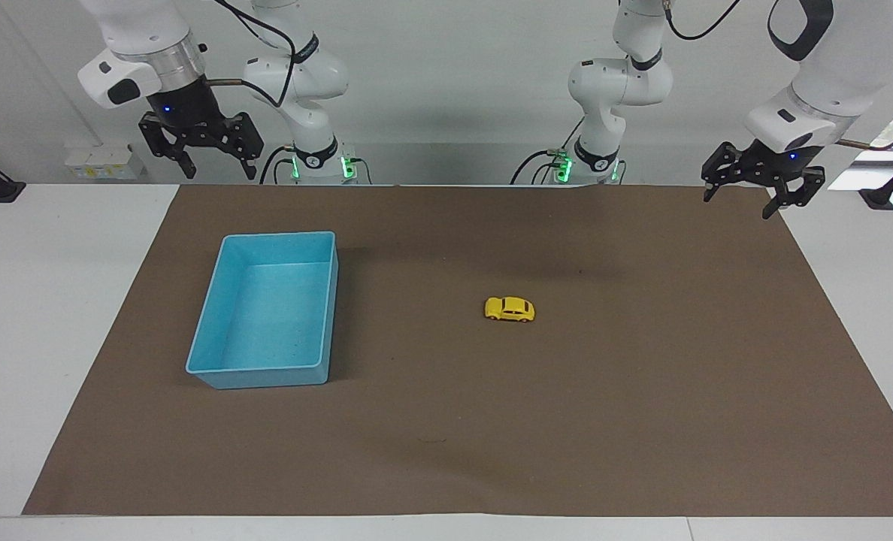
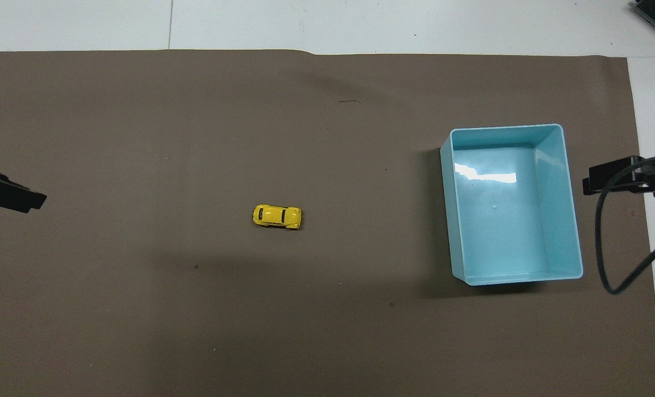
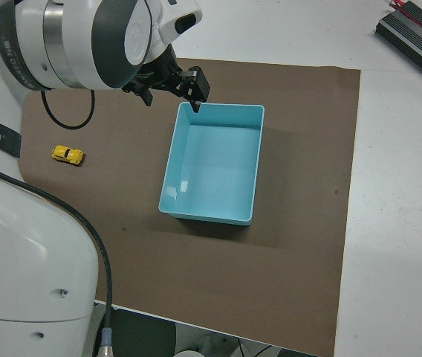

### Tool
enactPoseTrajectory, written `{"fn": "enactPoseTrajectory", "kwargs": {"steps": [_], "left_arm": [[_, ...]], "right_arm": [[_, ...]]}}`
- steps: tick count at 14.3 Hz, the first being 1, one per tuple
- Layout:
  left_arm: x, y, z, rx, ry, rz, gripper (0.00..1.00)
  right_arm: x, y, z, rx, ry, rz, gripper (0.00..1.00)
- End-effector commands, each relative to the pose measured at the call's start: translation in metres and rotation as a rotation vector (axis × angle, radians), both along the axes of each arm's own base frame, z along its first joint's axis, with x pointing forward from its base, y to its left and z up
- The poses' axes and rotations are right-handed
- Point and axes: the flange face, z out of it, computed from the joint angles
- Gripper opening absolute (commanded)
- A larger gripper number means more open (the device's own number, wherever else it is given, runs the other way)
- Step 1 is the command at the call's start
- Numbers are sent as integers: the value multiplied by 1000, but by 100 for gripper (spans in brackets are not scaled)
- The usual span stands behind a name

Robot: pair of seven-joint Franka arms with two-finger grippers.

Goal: Wind up and store yellow beetle car

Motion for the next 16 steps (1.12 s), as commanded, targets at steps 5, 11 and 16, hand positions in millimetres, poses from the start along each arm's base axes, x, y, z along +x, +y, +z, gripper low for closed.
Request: {"fn": "enactPoseTrajectory", "kwargs": {"steps": [5, 11, 16], "left_arm": [[13, -22, -35, -18, -2, -534, 100], [36, -68, -108, -145, -22, -825, 100], [35, -137, -173, -195, -44, -963, 100]], "right_arm": [[-3, -2, 2, 17, -3, -16, 100], [-3, -2, 2, 17, -3, -16, 100], [-3, -2, 2, 17, -3, -16, 100]]}}
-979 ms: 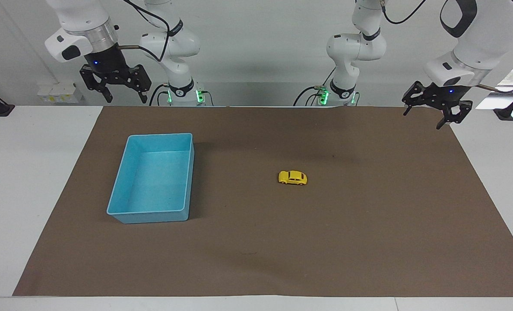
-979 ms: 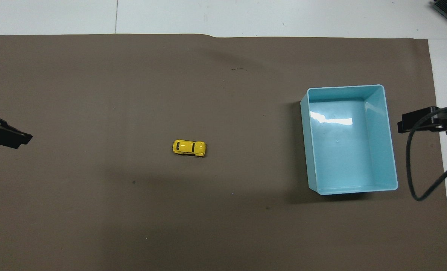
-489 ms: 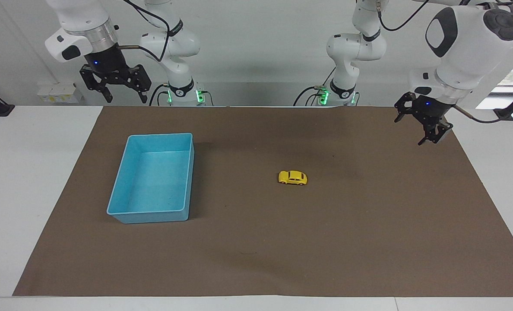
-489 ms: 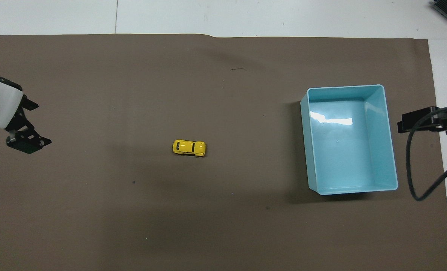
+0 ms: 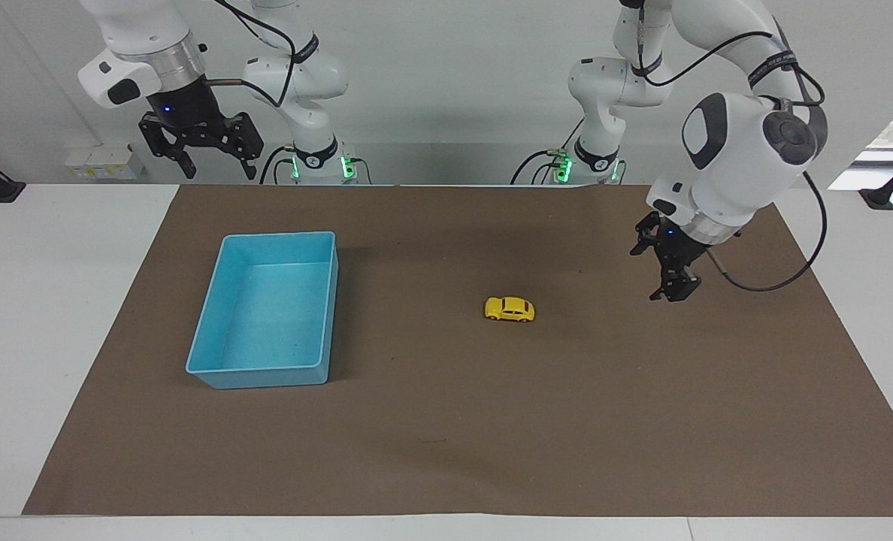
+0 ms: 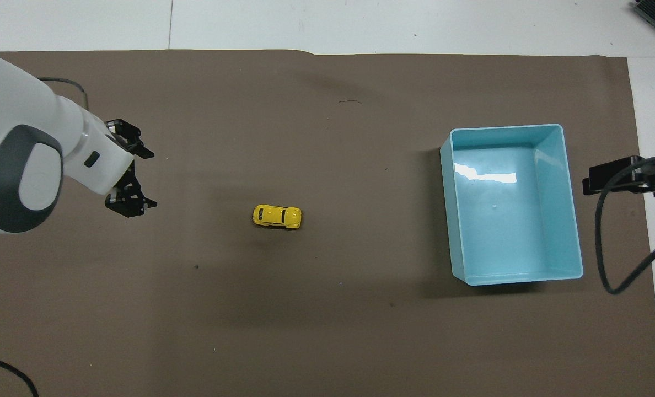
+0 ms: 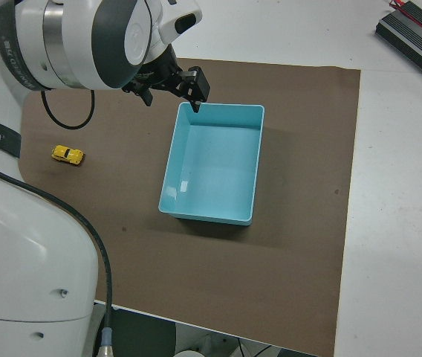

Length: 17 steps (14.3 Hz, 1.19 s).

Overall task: Wind up and store yellow beetle car
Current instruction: 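Reach the left gripper toward the yellow beetle car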

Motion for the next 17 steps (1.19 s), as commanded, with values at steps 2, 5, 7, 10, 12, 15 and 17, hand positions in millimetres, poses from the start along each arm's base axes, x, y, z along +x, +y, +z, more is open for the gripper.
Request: {"fn": "enactPoseTrajectory", "kwargs": {"steps": [2, 5, 7, 10, 12, 15, 17], "left_arm": [[-16, -49, -41, -15, -31, -60, 100], [-30, -64, -53, -17, -46, -71, 100], [-36, -93, -60, -14, -52, -56, 100], [-50, -134, -76, -25, -107, -26, 100], [-59, -158, -93, -15, -88, -25, 100], [-69, -164, -104, -22, -114, -27, 100], [-72, -169, -120, -13, -106, -24, 100]], "right_arm": [[-3, -1, 2, 19, -3, -16, 100], [-3, -2, 2, 17, -3, -16, 100], [-3, -2, 2, 17, -3, -16, 100], [-3, -2, 2, 17, -3, -16, 100], [-3, -1, 2, 17, -3, -14, 100], [-4, -2, 3, 19, -4, -16, 100], [-3, -2, 2, 17, -3, -16, 100]]}}
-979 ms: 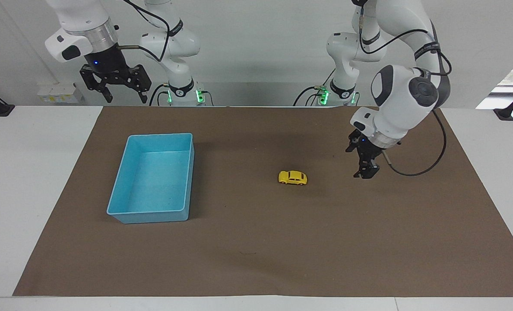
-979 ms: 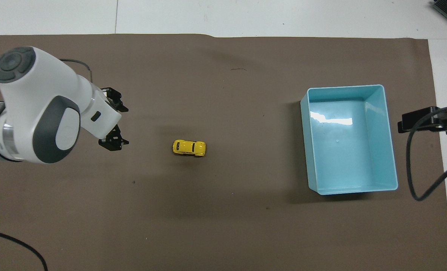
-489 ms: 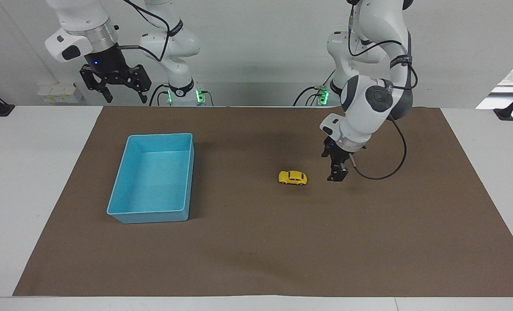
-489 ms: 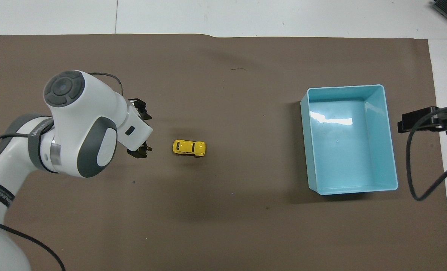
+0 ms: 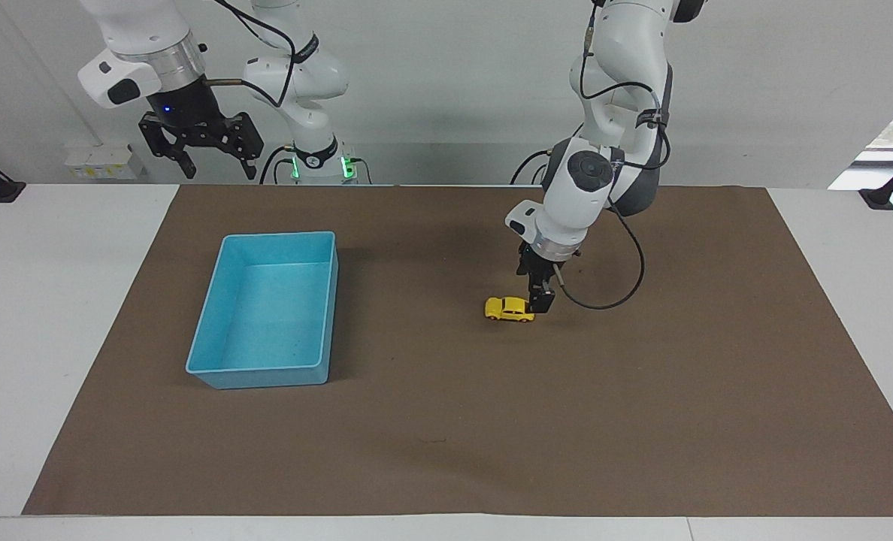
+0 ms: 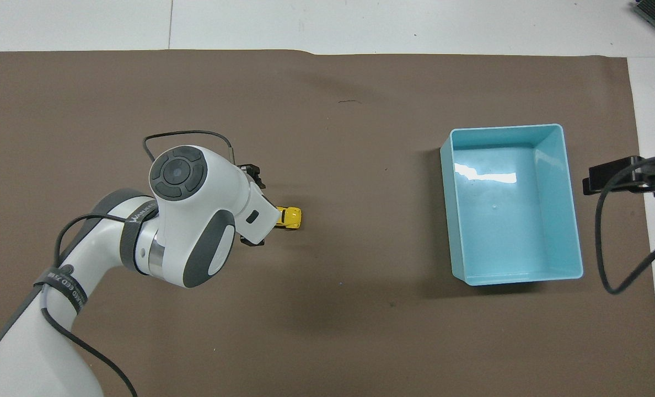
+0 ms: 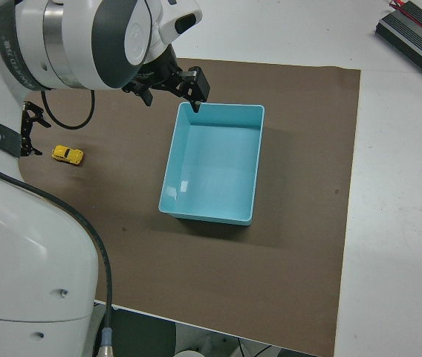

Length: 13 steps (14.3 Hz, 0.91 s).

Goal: Wind up and store yellow beetle car

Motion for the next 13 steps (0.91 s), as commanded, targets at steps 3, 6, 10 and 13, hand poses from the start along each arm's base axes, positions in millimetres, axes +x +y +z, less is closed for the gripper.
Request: {"fn": "enactPoseTrajectory", "kwargs": {"steps": [3, 6, 10, 13], "left_arm": [[-12, -9, -28, -4, -14, 11, 100], [-17, -28, -44, -8, -31, 31, 100], [-20, -32, -54, 1, -23, 30, 100], [-20, -32, -54, 4, -17, 37, 86]], "right_arm": [[-3, -1, 2, 17, -3, -14, 100], [-3, -2, 2, 17, -3, -16, 100], [-3, -2, 4, 17, -6, -16, 100], [-3, -2, 2, 17, -3, -16, 100]]}}
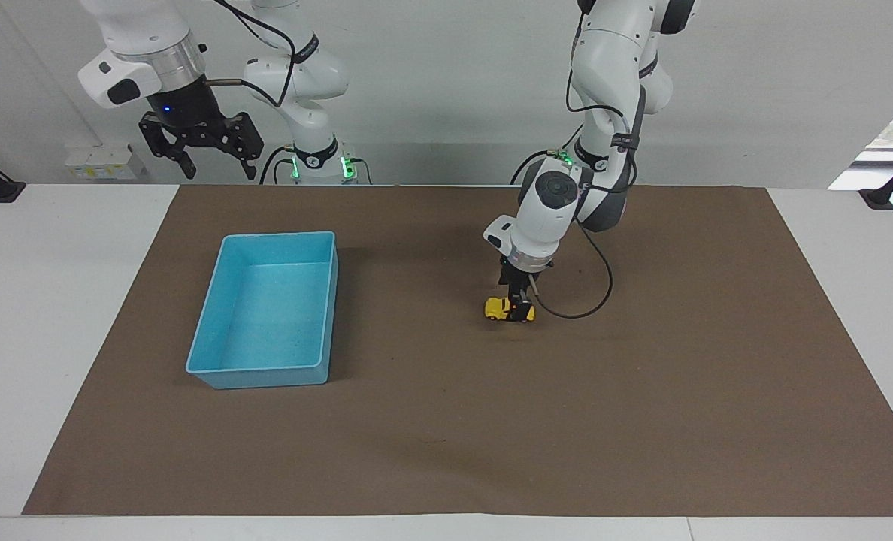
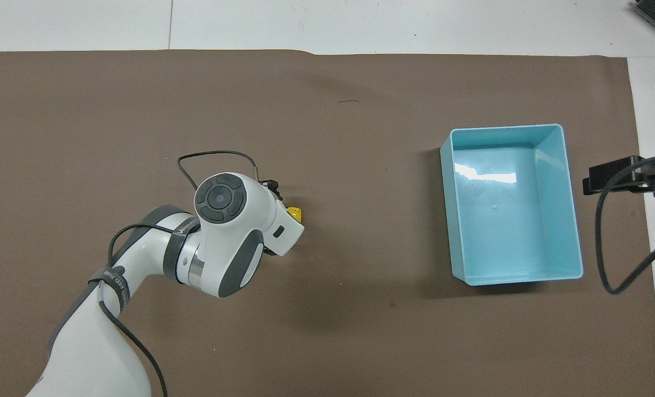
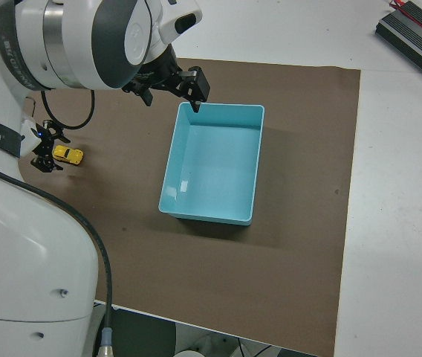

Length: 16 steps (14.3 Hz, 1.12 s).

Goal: Wind up and store yellow beetle car

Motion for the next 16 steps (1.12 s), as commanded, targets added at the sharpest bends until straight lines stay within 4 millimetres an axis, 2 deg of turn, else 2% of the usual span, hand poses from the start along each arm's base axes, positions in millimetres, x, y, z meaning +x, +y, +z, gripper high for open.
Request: {"fn": "enactPoseTrajectory", "kwargs": {"steps": [1, 2, 3, 4, 8, 10, 12, 16], "left_arm": [[-3, 0, -1, -1, -7, 22, 61], [-3, 0, -2, 2, -6, 18, 31], [-4, 0, -2, 5, -4, 16, 19], [-4, 0, -2, 7, 0, 16, 0], [-1, -3, 2, 0, -8, 30, 0], [-3, -10, 5, -8, -17, 24, 0], [-17, -27, 4, -10, -13, 20, 0], [-16, -16, -1, 0, -3, 6, 0]], "right_arm": [[-3, -2, 2, 17, -3, -16, 100], [-4, -2, 3, 17, -4, -16, 100], [-3, -2, 2, 17, -3, -16, 100], [-3, -2, 2, 17, -3, -16, 100], [-3, -2, 2, 17, -3, -16, 100], [-3, -2, 2, 17, -3, -16, 100], [-3, -2, 2, 17, -3, -16, 100], [-3, -2, 2, 17, -3, -16, 100]]}}
